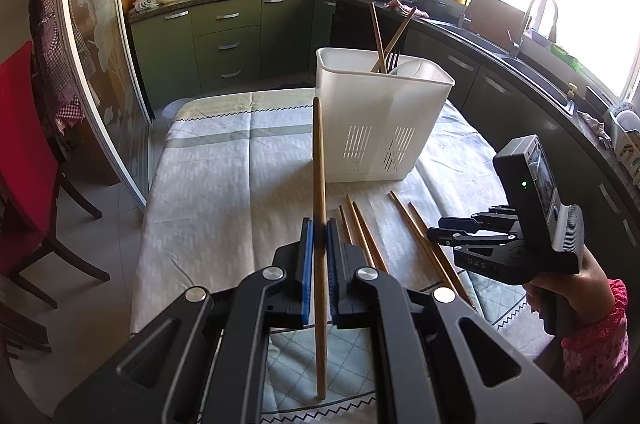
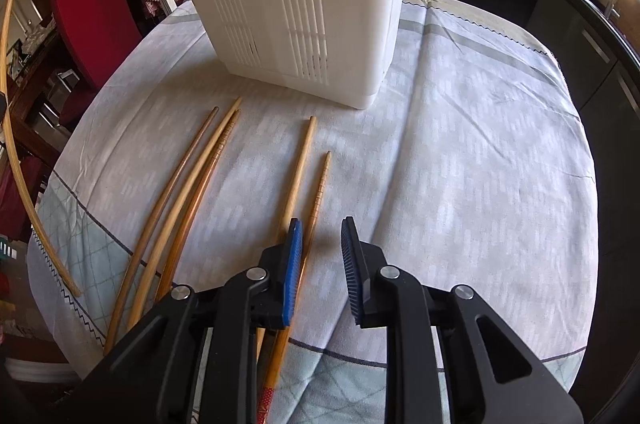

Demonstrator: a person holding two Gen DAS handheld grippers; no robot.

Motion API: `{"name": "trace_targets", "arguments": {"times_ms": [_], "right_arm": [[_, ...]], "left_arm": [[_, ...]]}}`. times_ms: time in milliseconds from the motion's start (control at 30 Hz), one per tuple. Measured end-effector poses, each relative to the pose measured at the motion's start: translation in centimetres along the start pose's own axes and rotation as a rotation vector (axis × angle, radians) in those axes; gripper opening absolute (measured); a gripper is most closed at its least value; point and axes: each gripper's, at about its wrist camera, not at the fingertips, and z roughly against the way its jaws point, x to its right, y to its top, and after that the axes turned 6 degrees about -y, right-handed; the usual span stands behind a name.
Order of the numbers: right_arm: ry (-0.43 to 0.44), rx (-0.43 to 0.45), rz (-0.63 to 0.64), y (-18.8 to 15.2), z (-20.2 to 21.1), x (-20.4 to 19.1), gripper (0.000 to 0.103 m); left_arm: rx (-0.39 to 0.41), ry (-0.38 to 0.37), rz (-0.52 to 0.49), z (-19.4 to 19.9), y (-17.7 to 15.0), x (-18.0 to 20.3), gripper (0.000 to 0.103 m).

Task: Organize utensils
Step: 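Grasp a wooden chopstick with the left gripper while the right gripper grasps another chopstick, then release the left gripper's chopstick into the white holder while the right gripper releases its own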

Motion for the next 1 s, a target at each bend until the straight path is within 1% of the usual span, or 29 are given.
{"name": "trace_targets", "arguments": {"times_ms": [33, 100, 200, 233, 267, 300, 367, 433, 500, 633, 767, 900, 1000], "right_arm": [[0.005, -0.007, 0.002, 0.0, -0.2, -0.1, 0.021], [-0.02, -0.005, 0.024, 0.3, -0.4, -0.6, 0.021], [-0.033, -0.008, 0.036, 0.9, -0.7, -0.8, 0.02], [-0.04, -0.007, 0.041, 1.3, -0.8, -1.0, 0.019], [-0.041, -0.007, 0.045, 1.3, -0.8, -1.3, 0.011], [-0.031, -0.012, 0.044, 1.6, -0.9, -1.4, 0.008], [-0.027, -0.016, 0.035, 2.1, -1.0, -1.4, 0.006], [-0.038, -0.002, 0.027, 2.2, -0.8, -1.2, 0.006], [-0.014, 0.022, 0.008, 2.3, -0.1, -0.8, 0.006], [0.013, 0.094, -0.028, 1.7, 3.0, 0.1, 0.006], [0.046, 0.207, -0.078, 0.9, 7.7, 1.8, 0.006], [0.066, 0.305, -0.101, -0.8, 12.1, 2.9, 0.006], [0.066, 0.35, -0.103, -2.2, 14.6, 3.3, 0.006]], "left_arm": [[0.0, 0.001, -0.001, 0.0, 0.0, 0.0, 0.006], [0.001, 0.0, -0.002, 0.0, 0.0, 0.0, 0.006], [0.003, -0.004, -0.009, 0.0, 0.0, 0.1, 0.006], [0.006, -0.005, -0.015, 0.1, -0.1, 0.2, 0.006], [0.008, -0.005, -0.023, 0.2, -0.1, 0.3, 0.006], [0.011, -0.006, -0.029, 0.3, -0.2, 0.5, 0.006], [0.013, -0.008, -0.032, 0.5, -0.2, 0.5, 0.006], [0.016, -0.004, -0.033, 0.6, -0.2, 0.5, 0.006], [0.02, 0.0, -0.034, 0.8, -0.2, 0.4, 0.006], [0.029, 0.0, -0.037, 1.3, -0.1, 0.3, 0.006], [0.043, -0.001, -0.044, 1.9, 0.1, 0.4, 0.006], [0.048, -0.004, -0.045, 2.4, 0.2, 0.4, 0.006], [0.054, -0.004, -0.046, 2.8, 0.4, 0.4, 0.006]]}}
